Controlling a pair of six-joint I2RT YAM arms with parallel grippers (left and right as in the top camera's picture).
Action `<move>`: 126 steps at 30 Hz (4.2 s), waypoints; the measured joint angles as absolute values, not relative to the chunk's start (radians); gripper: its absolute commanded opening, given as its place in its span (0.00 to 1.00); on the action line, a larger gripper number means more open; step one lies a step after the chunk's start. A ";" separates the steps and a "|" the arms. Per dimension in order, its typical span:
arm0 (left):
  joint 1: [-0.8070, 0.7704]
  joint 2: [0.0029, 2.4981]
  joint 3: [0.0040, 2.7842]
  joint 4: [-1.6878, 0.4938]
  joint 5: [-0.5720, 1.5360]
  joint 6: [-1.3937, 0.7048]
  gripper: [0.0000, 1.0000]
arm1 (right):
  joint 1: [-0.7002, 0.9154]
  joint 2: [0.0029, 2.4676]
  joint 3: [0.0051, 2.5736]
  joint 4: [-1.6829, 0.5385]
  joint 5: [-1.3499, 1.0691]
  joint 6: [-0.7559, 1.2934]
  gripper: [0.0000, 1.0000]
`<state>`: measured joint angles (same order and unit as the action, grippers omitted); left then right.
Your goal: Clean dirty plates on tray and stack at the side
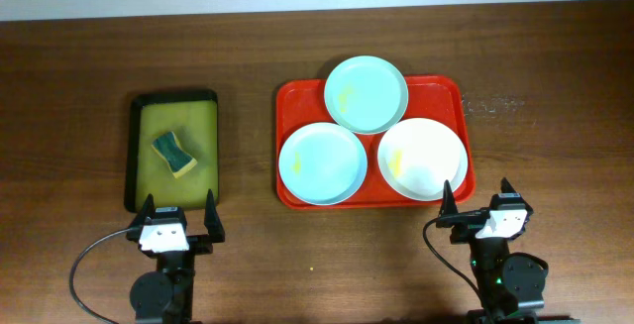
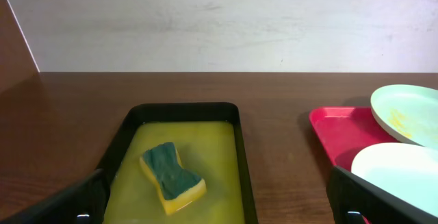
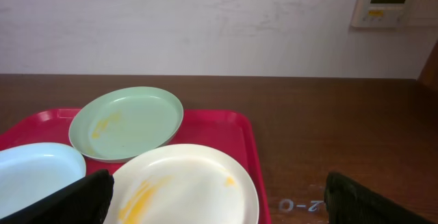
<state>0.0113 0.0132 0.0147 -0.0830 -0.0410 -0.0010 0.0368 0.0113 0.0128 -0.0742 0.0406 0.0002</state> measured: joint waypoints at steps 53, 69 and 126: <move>0.011 0.013 0.015 -0.083 -0.041 -0.001 0.99 | 0.037 0.011 0.013 -0.074 0.041 0.000 0.99; 0.011 0.013 0.015 -0.083 -0.041 -0.001 0.99 | 0.037 0.011 0.013 -0.074 0.041 0.001 0.99; 0.025 1.416 1.161 -0.521 -0.107 -0.083 0.99 | 0.037 0.017 0.013 -0.075 0.037 0.000 0.99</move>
<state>0.0246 1.4162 1.1614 -0.5213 -0.1070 -0.0834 0.0368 0.0166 0.0128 -0.0746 0.0372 -0.0002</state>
